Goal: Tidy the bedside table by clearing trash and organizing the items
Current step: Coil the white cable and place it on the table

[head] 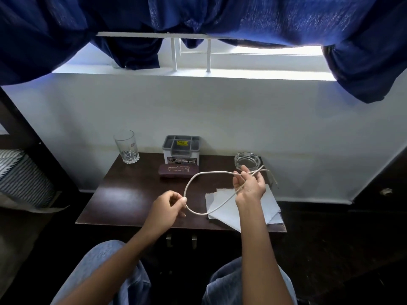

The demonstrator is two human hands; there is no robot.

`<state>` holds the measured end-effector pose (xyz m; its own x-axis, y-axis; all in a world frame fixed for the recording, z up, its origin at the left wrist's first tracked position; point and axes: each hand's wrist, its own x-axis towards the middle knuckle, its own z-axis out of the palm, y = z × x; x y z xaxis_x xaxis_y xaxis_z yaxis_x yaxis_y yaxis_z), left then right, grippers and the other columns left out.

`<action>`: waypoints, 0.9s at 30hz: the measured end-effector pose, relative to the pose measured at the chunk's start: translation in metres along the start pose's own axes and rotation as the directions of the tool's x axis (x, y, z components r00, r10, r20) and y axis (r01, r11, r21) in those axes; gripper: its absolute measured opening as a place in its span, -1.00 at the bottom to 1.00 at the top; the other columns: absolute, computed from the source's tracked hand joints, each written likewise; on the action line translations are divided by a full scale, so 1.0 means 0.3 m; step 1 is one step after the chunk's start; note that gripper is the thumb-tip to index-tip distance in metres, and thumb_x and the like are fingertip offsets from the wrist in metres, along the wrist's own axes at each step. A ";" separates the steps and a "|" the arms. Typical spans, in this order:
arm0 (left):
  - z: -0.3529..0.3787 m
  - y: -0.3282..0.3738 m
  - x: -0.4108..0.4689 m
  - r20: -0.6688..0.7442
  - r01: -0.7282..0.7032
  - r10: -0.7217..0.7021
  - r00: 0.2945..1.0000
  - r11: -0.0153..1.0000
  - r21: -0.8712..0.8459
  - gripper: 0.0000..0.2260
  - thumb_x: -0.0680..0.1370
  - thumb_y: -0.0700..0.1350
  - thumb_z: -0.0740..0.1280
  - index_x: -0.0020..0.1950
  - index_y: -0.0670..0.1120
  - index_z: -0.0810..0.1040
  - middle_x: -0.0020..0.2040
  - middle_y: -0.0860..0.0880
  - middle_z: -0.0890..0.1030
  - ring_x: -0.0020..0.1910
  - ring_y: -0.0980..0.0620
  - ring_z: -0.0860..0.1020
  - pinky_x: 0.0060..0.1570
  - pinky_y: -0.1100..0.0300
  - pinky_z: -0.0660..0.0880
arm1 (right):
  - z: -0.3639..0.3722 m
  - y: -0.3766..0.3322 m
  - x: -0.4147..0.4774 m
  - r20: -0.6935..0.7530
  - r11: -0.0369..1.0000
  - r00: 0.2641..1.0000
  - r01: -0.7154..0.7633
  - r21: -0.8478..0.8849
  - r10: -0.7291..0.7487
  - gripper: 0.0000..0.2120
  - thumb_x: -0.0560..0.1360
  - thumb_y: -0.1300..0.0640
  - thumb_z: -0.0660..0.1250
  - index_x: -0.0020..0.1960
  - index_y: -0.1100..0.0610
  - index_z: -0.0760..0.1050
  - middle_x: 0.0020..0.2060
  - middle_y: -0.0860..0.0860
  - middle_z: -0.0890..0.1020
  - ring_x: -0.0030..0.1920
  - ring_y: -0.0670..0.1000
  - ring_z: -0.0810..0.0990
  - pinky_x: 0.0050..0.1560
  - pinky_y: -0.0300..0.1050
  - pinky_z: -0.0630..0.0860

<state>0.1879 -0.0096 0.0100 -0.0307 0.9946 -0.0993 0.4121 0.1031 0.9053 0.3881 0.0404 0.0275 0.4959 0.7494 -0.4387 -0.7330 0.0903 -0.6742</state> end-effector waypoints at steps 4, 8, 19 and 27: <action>-0.010 0.016 -0.009 0.075 0.053 -0.050 0.996 0.998 -0.041 -0.85 0.54 -0.20 0.32 -0.24 -0.10 0.50 -0.29 -0.05 0.64 -0.42 0.00 0.60 -0.32 0.14 0.57 | 0.015 -0.057 -0.056 0.084 0.985 0.985 0.159 -0.061 -0.154 -0.47 0.49 0.46 0.18 0.43 0.19 0.25 -0.04 0.06 0.64 -0.41 -0.04 0.60 -0.37 -0.21 0.52; -0.058 0.081 -0.045 0.201 0.140 -0.110 0.973 0.980 -0.142 -0.86 0.57 -0.16 0.29 -0.19 -0.12 0.50 -0.26 -0.02 0.66 -0.43 0.08 0.61 -0.41 0.26 0.47 | 0.061 -0.107 -0.139 0.212 0.928 0.932 0.331 -0.173 -0.293 -0.44 0.48 0.44 0.20 0.44 0.18 0.24 -0.03 0.04 0.65 -0.33 0.01 0.62 -0.25 -0.09 0.56; -0.308 0.291 -0.211 0.473 0.015 -0.044 0.880 0.998 0.064 -0.90 0.58 -0.10 0.25 -0.01 -0.08 0.53 0.08 -0.10 0.66 -0.23 0.12 0.63 -0.49 0.43 0.40 | 0.268 -0.325 -0.550 0.612 0.801 0.743 0.527 -0.285 -0.271 -0.59 0.49 0.42 0.22 0.32 0.25 0.39 -0.07 0.10 0.68 -0.36 0.03 0.64 -0.28 -0.19 0.55; -0.480 0.281 -0.313 0.080 -0.154 0.144 0.986 0.978 0.142 -0.38 0.48 -0.16 0.38 0.47 -0.09 0.18 0.41 -0.05 0.28 0.39 -0.04 0.29 0.28 0.11 0.36 | 0.230 -0.330 -0.765 0.644 0.839 0.763 0.380 -0.390 -0.046 -0.60 0.43 0.47 0.07 0.18 0.31 0.50 -0.45 0.08 0.52 -0.51 -0.03 0.45 -0.43 -0.21 0.44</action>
<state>0.0944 -0.0924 0.1550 0.1016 0.9948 -0.0007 0.5374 -0.0543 0.8416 0.3147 -0.0950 0.2359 0.1122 0.9906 0.0788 -0.2450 0.1044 -0.9639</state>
